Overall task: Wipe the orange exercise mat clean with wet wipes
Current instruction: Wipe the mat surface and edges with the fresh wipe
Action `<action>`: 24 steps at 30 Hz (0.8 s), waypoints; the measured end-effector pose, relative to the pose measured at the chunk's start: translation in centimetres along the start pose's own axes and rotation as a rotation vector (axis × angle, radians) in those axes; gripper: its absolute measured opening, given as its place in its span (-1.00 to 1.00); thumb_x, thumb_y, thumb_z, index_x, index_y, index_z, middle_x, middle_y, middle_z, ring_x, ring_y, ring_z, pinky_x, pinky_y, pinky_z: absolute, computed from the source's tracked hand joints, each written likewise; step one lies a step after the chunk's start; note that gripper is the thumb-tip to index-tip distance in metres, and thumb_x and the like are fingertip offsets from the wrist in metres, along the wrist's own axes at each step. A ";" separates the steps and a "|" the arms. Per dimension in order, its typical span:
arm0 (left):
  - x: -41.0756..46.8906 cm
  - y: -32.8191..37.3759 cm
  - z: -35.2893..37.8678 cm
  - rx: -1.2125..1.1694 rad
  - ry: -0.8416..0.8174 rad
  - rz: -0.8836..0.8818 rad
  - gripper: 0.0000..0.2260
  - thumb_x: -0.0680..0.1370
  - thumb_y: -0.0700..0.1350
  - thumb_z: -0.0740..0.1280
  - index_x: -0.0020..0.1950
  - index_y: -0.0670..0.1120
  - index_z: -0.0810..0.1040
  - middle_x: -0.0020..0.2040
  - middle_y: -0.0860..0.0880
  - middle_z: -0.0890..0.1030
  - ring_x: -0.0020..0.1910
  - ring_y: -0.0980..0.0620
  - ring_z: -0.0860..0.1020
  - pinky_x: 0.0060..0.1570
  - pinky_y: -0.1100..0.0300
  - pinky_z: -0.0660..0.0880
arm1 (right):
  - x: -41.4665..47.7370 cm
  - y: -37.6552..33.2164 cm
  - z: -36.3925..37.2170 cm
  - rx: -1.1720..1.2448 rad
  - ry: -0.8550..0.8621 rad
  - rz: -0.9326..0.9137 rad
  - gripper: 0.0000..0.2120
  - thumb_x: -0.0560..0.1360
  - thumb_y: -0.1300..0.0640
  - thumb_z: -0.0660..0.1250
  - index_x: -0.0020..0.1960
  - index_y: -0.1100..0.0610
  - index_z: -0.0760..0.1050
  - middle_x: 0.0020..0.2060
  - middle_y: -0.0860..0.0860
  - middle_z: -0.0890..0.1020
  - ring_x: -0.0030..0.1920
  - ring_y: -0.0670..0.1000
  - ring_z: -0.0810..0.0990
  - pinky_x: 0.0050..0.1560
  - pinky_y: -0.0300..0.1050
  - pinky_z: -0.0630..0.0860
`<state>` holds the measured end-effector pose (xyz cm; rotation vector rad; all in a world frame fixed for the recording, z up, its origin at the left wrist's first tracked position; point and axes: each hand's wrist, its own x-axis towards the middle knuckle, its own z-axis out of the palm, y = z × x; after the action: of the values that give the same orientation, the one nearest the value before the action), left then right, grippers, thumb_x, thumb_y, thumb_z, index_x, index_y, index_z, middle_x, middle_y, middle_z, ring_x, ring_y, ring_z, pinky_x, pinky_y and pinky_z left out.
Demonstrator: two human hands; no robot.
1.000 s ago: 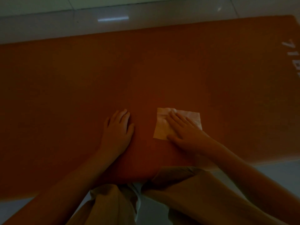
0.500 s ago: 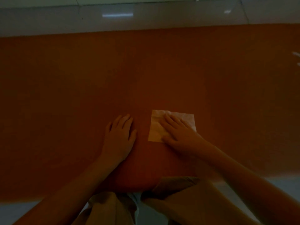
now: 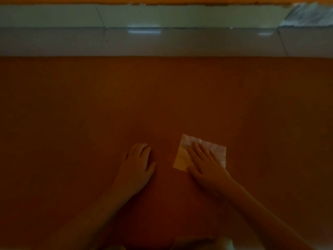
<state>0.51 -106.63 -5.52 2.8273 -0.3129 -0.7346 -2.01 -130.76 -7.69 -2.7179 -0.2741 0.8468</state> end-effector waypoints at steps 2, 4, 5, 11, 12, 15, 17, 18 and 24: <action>0.9 -0.3 -0.3 0.004 -0.009 0.001 -0.50 0.65 0.14 0.06 0.55 -0.01 0.11 0.53 0.05 0.08 0.54 0.02 -0.01 0.48 0.02 0.01 | 0.9 0.9 -0.7 -0.029 0.013 0.001 -0.32 0.41 -0.30 -0.41 0.46 -0.06 -0.40 0.44 -0.05 -0.43 0.43 -0.06 -0.46 0.41 -0.05 -0.41; 1.3 -0.3 -0.5 0.010 -0.012 -0.004 -0.50 0.65 0.13 0.08 0.54 -0.01 0.14 0.52 0.05 0.09 0.53 0.01 0.01 0.48 0.02 0.03 | 2.4 1.1 -1.5 -0.053 0.053 0.048 -0.37 0.51 -0.26 -0.32 0.48 -0.03 -0.39 0.44 -0.04 -0.42 0.43 -0.05 -0.47 0.41 -0.04 -0.41; 1.4 -0.3 -0.5 0.007 -0.010 -0.011 -0.51 0.65 0.12 0.09 0.54 -0.01 0.15 0.51 0.04 0.10 0.53 0.01 0.02 0.47 0.02 0.04 | 3.4 0.9 -1.7 -0.062 0.077 0.079 -0.39 0.58 -0.20 -0.24 0.51 0.01 -0.36 0.46 -0.01 -0.40 0.43 -0.03 -0.46 0.43 -0.02 -0.40; 2.1 0.0 -0.4 0.001 0.032 -0.036 -0.56 0.63 0.11 0.14 0.48 0.00 0.25 0.48 0.04 0.18 0.50 0.01 0.11 0.42 0.04 0.14 | 4.5 -2.5 -1.0 -0.036 0.093 0.032 -0.39 0.58 -0.13 -0.23 0.56 0.05 -0.25 0.50 0.04 -0.33 0.43 0.01 -0.45 0.41 0.01 -0.41; 2.3 -0.1 -0.6 -0.019 0.038 -0.030 -0.56 0.63 0.10 0.15 0.48 -0.01 0.27 0.47 0.04 0.19 0.49 0.01 0.13 0.42 0.04 0.16 | 3.7 -2.6 -1.0 -0.027 0.070 -0.016 -0.33 0.50 -0.19 -0.33 0.55 0.03 -0.29 0.47 0.02 -0.37 0.41 0.00 -0.47 0.39 -0.02 -0.43; 2.7 -1.0 -1.0 -0.037 0.014 -0.010 -0.52 0.63 0.11 0.13 0.52 -0.02 0.20 0.50 0.04 0.14 0.51 0.03 0.09 0.45 0.08 0.14 | 2.5 -0.9 -1.4 -0.028 0.032 -0.058 -0.30 0.35 -0.24 -0.46 0.45 -0.03 -0.42 0.41 -0.03 -0.44 0.41 -0.04 -0.49 0.43 -0.03 -0.41; 3.1 -1.8 -1.4 -0.023 -0.027 -0.031 -0.47 0.63 0.13 0.11 0.56 -0.01 0.09 0.54 0.04 0.02 0.54 0.02 -0.02 0.49 0.06 0.08 | 3.4 0.6 -1.8 -0.057 0.072 -0.022 -0.31 0.40 -0.23 -0.44 0.48 -0.03 -0.40 0.44 -0.02 -0.42 0.44 -0.03 -0.46 0.42 -0.04 -0.40; 3.4 -2.2 -1.6 -0.022 -0.045 -0.057 -0.45 0.63 0.15 0.10 0.57 0.00 0.04 0.56 0.05 -0.04 0.54 0.02 -0.07 0.51 0.02 0.05 | 4.3 1.3 -2.1 -0.085 0.109 0.014 -0.33 0.45 -0.22 -0.40 0.51 0.00 -0.36 0.46 0.00 -0.40 0.46 -0.01 -0.44 0.43 -0.03 -0.39; 4.8 -3.6 -2.5 -0.115 -0.047 -0.179 -0.37 0.61 0.21 0.08 0.59 0.02 -0.07 0.57 0.10 -0.19 0.55 0.03 -0.20 0.52 -0.06 -0.12 | 10.3 0.4 -3.5 -0.037 0.213 0.168 -0.41 0.65 -0.06 -0.09 0.56 0.10 -0.26 0.52 0.10 -0.32 0.50 0.08 -0.37 0.51 0.15 -0.26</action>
<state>6.38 -104.06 -6.50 2.7566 -0.0235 -0.8270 8.39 -129.22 -10.43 -2.8667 -0.0177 0.5907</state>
